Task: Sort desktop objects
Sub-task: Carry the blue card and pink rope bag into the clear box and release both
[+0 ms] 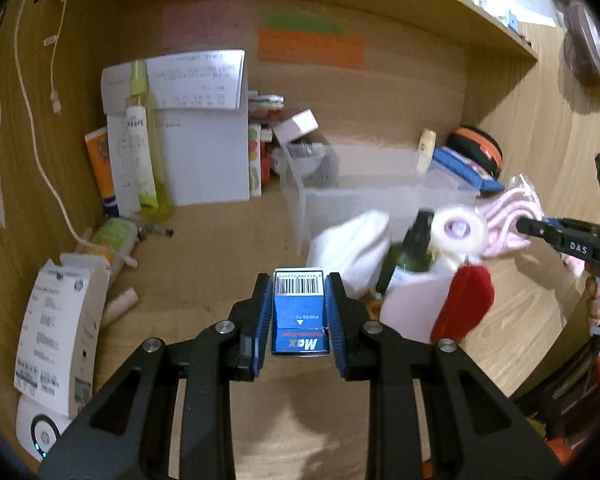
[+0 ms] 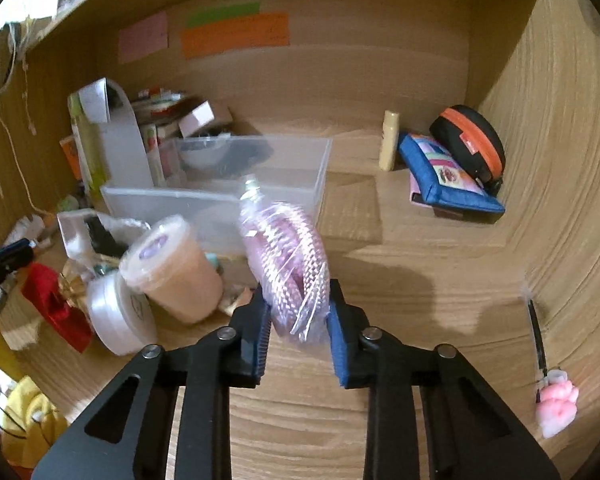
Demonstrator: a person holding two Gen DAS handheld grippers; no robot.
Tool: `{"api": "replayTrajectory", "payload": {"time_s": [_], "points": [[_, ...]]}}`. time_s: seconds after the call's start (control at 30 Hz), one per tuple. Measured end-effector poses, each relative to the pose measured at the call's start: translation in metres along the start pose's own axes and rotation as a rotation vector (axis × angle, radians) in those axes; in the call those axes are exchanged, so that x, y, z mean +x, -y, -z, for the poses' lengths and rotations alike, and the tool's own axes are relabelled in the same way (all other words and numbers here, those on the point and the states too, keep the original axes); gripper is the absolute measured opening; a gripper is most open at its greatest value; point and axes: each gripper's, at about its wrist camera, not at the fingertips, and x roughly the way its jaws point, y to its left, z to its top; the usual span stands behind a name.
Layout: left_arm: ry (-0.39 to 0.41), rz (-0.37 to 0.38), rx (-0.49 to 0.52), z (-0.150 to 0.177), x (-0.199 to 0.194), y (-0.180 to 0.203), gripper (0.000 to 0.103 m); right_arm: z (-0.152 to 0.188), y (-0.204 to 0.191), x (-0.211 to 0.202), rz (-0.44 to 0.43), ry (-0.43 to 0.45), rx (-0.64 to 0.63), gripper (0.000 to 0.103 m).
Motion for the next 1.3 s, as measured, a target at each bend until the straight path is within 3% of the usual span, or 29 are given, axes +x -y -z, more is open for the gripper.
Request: {"api": "replayTrajectory", "payload": {"time_s": [0.73,0.97,1.3], "points": [[0.071,0.020,-0.014,-0.079,0.028,-0.004,0.026,-0.080,0.011,-0.036,-0.044,0.170,-0.036,0.019],[0.055,0.046,-0.021,-0.102,0.051,-0.003,0.026,-0.108,0.006,-0.020,-0.089,0.201,-0.045,0.019],[-0.007,0.096,-0.003,-0.126,0.101,0.012,0.026,-0.125,-0.006,0.028,-0.173,0.155,-0.032,0.019]]}}
